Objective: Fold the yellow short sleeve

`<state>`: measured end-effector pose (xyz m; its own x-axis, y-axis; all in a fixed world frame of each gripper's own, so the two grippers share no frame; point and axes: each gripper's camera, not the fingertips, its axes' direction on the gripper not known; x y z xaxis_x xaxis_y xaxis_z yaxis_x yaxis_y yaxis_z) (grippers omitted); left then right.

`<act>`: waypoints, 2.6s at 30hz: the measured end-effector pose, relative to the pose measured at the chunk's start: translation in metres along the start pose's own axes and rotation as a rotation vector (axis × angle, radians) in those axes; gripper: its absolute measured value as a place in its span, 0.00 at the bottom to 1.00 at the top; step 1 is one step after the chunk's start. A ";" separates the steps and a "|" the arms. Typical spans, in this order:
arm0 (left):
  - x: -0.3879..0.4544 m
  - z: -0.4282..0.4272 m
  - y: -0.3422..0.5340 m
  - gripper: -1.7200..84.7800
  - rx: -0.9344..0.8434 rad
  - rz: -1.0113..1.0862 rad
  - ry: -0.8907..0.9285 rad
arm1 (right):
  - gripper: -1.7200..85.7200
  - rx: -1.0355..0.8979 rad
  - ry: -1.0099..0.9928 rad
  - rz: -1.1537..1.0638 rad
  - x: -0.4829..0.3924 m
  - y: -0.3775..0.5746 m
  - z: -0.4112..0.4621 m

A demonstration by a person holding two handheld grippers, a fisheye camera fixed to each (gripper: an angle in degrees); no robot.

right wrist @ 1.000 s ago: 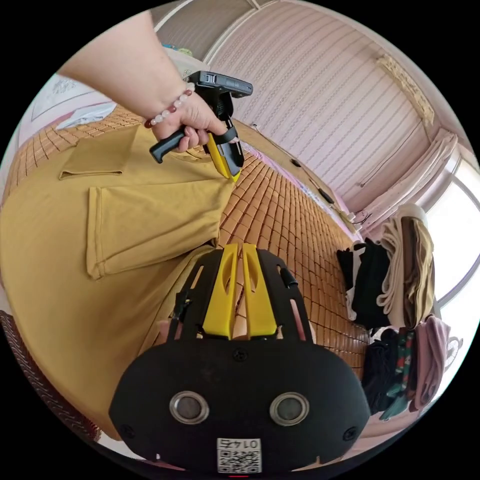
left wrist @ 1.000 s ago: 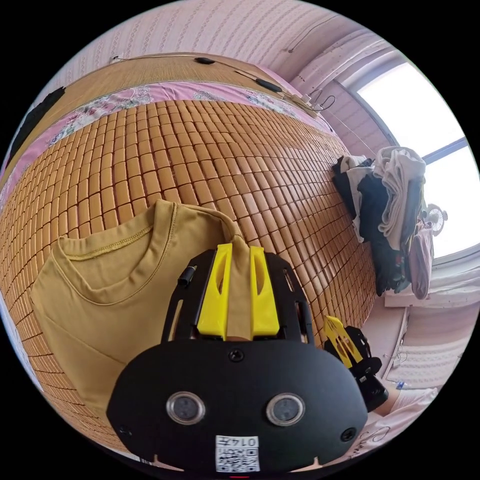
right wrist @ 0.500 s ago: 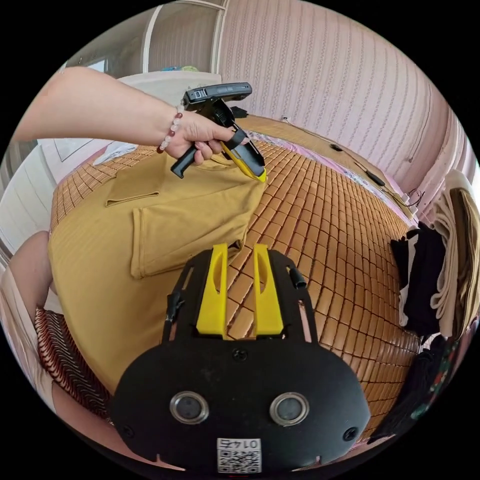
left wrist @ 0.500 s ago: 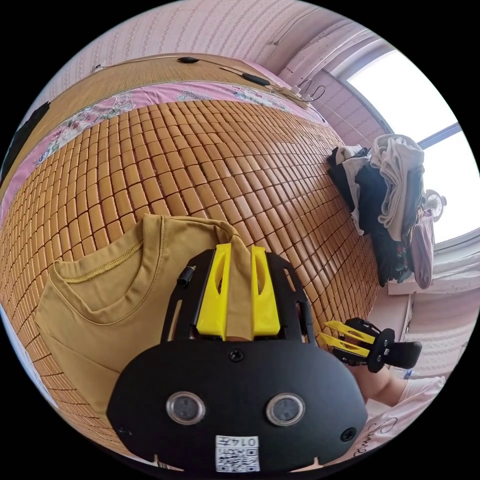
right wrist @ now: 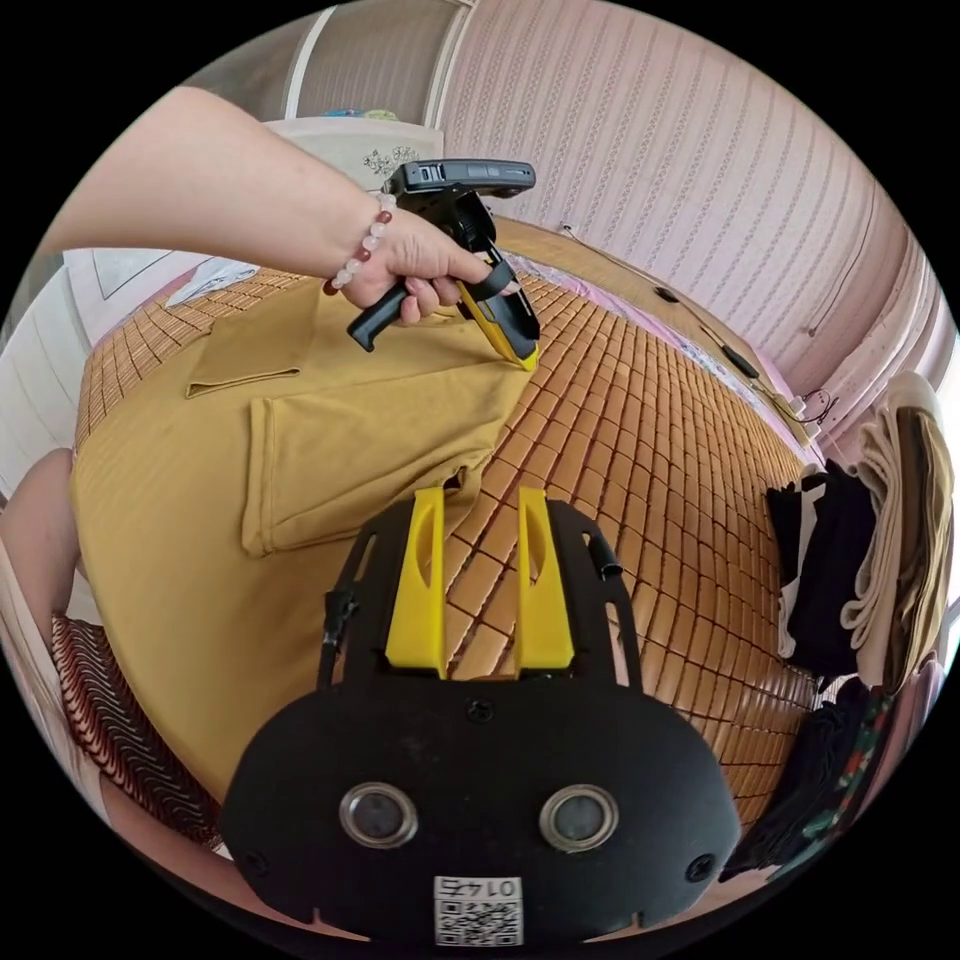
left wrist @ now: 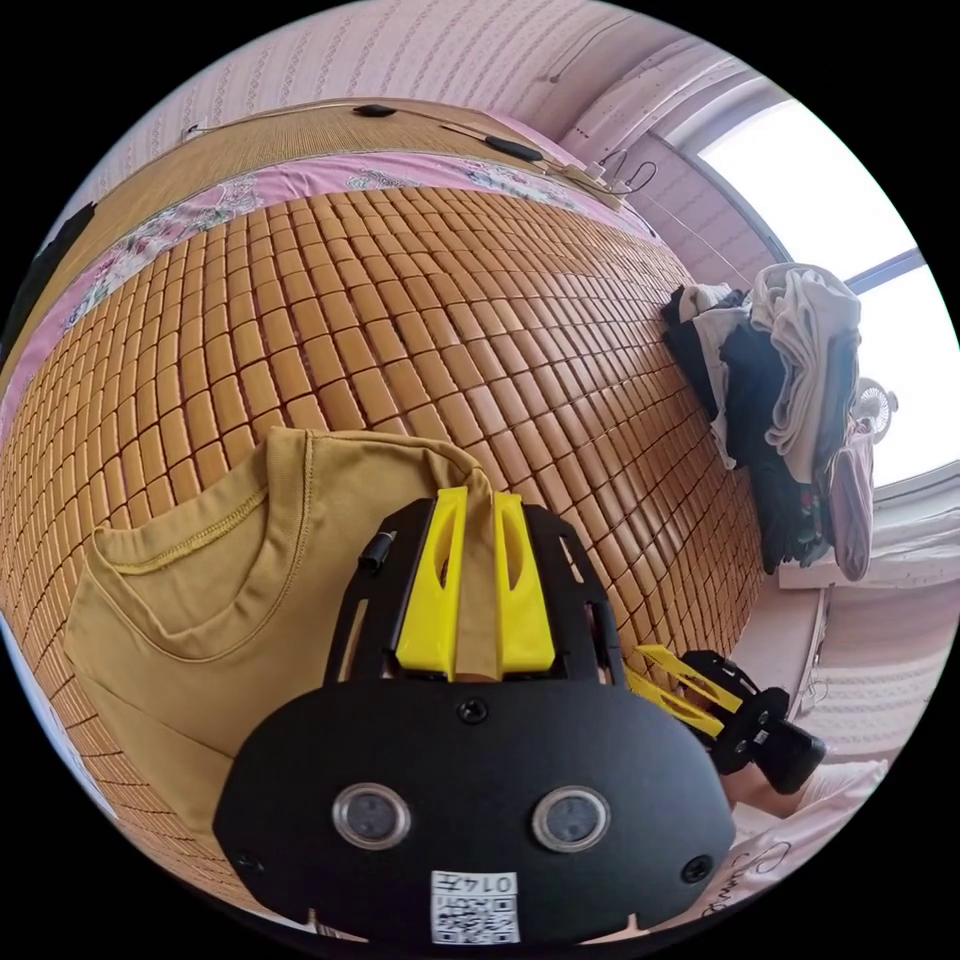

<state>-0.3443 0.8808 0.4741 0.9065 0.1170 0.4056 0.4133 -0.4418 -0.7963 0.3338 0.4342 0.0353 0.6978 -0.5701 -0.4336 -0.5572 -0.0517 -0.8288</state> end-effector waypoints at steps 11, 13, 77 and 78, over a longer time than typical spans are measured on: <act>-0.016 -0.013 0.005 0.08 -0.006 0.005 0.026 | 0.05 0.000 0.075 -0.025 0.001 -0.012 0.002; -0.019 -0.018 0.008 0.08 -0.005 0.001 0.034 | 0.03 -0.008 0.093 -0.038 0.001 -0.013 0.003; -0.231 -0.386 0.387 0.01 0.436 -0.065 -0.003 | 0.03 0.088 -0.270 0.149 0.159 -0.162 -0.087; -0.214 -0.394 0.409 0.01 0.413 -0.009 -0.011 | 0.03 0.086 -0.281 0.141 0.153 -0.152 -0.096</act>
<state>-0.4037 0.3245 0.2387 0.9027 0.1292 0.4103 0.4189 -0.0468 -0.9068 0.4823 0.2758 0.1289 0.7202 -0.3179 -0.6166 -0.6252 0.0877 -0.7755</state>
